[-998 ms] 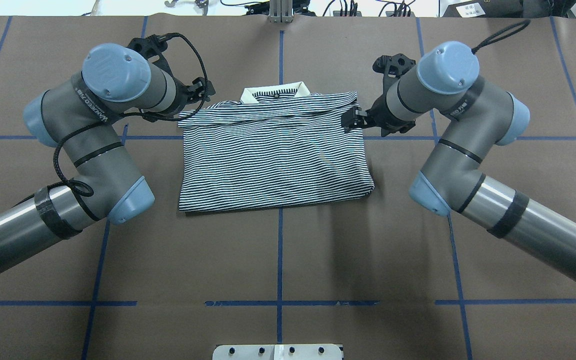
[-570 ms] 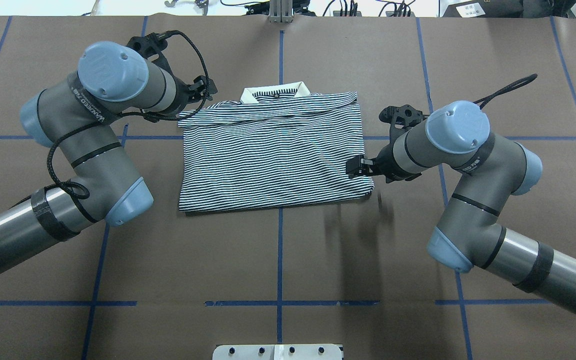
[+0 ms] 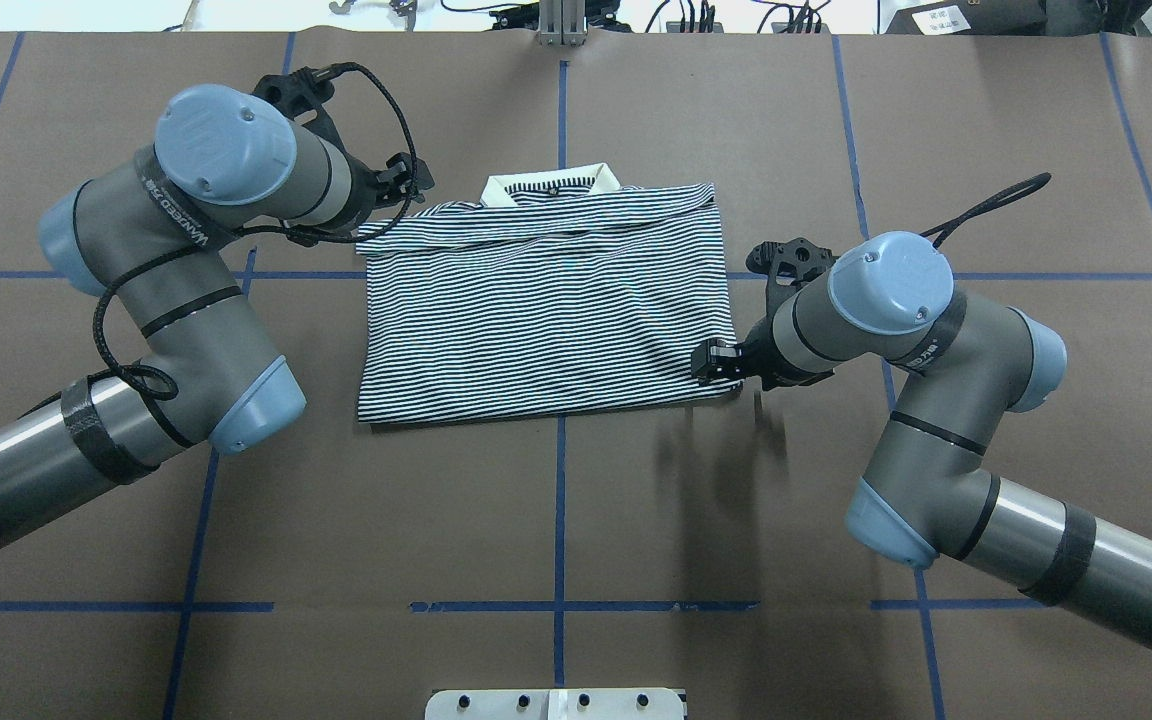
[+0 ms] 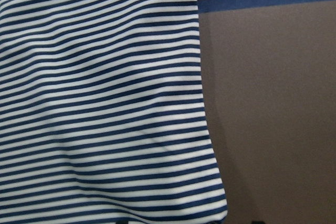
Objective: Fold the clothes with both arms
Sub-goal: 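Move the right gripper to the folded shirt's side edge nearest it and grasp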
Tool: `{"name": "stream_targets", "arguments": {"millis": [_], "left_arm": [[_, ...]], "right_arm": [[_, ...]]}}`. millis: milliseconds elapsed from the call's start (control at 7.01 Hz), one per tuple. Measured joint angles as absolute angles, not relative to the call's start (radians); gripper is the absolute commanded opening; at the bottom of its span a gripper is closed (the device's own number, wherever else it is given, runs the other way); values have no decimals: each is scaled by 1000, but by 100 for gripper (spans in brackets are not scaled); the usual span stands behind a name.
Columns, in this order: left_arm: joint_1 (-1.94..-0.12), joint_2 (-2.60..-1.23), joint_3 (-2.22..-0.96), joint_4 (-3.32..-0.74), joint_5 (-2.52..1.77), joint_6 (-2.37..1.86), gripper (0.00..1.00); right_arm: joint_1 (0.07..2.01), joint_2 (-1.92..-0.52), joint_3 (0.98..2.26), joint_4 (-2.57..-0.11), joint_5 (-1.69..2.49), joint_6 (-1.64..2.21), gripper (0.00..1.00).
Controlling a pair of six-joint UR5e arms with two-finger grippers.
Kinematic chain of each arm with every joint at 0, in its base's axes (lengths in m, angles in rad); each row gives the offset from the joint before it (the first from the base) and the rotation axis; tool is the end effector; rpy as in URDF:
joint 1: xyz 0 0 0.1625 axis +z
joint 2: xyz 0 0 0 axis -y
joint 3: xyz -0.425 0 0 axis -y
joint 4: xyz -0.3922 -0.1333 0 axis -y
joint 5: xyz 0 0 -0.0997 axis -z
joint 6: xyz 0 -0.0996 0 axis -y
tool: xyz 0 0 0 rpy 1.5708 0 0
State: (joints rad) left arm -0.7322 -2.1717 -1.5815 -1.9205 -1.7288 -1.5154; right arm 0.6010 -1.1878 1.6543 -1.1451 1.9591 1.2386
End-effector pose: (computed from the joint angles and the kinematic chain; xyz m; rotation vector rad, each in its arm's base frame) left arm 0.4413 -0.5548 0.2624 0.2368 0.9545 -0.5464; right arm -0.4767 -0.4427 0.3606 0.0727 -0.9483 0.0751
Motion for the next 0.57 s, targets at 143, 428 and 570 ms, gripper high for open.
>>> {"name": "stream_targets", "arguments": {"millis": [143,428,570], "left_arm": [[-732,-2171,-1582,-1921,-1729,-1518,100],[-732,-2171,-1582,-1922,-1729,-1525,100],[-732,-2171,-1582,-1922,-1728,-1526,100]], "right_arm": [[606,-1186,1649,-1146,1959,1234,66],[614,-1182,1633,-1146,1958,1231,9],[614,-1181,1629,-1146,1959,1230,0]]}}
